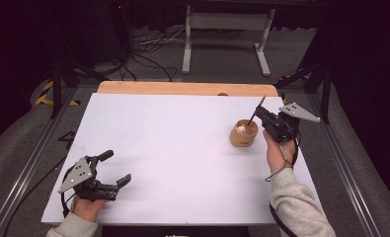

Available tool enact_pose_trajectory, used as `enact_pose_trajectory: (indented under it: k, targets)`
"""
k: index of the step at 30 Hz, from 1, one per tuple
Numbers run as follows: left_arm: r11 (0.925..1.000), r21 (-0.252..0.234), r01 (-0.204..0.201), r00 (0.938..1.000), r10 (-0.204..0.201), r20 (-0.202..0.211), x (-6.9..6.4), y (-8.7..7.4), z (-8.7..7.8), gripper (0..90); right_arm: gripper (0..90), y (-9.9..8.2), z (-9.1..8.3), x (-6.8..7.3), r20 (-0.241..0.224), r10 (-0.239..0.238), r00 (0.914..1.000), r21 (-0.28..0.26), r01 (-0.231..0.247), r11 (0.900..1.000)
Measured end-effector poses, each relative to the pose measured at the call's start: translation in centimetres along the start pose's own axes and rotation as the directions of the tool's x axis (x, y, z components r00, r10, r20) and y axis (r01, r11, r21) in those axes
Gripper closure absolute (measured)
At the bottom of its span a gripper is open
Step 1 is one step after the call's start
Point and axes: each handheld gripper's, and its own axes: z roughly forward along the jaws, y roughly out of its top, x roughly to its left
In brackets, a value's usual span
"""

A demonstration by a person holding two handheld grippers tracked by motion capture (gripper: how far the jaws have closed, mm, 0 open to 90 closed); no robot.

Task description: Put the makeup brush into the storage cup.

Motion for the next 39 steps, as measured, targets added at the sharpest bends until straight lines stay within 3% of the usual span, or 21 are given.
enact_pose_trajectory:
  k: [17,33,35,38,39]
  targets:
    - [1.0000,0.002,0.007,1.0000,-0.007,0.000,0.0,0.0,-0.1,0.5,83.3,-2.2,1.2,-0.3,0.001,0.018,0.9998,0.049,-0.018,0.9986]
    - [1.0000,0.005,0.000,1.0000,0.000,0.002,0.0,0.0,-0.1,0.7,82.1,-2.6,1.3,-0.5,-0.014,0.029,0.9995,0.070,-0.028,0.9972]
    - [1.0000,0.004,-0.001,1.0000,0.001,0.000,0.1,0.0,0.0,0.7,74.7,-2.6,1.3,-0.6,-0.020,0.036,0.9991,0.070,-0.035,0.9970]
    - [1.0000,0.003,0.003,1.0000,-0.003,0.000,0.0,0.0,0.0,0.7,70.9,-2.6,1.1,-0.7,-0.026,0.039,0.9989,0.061,-0.038,0.9975]
    - [1.0000,0.002,0.002,1.0000,-0.002,0.000,0.0,0.0,0.0,0.7,63.9,-2.5,0.8,-0.8,-0.033,0.045,0.9985,0.054,-0.043,0.9976]
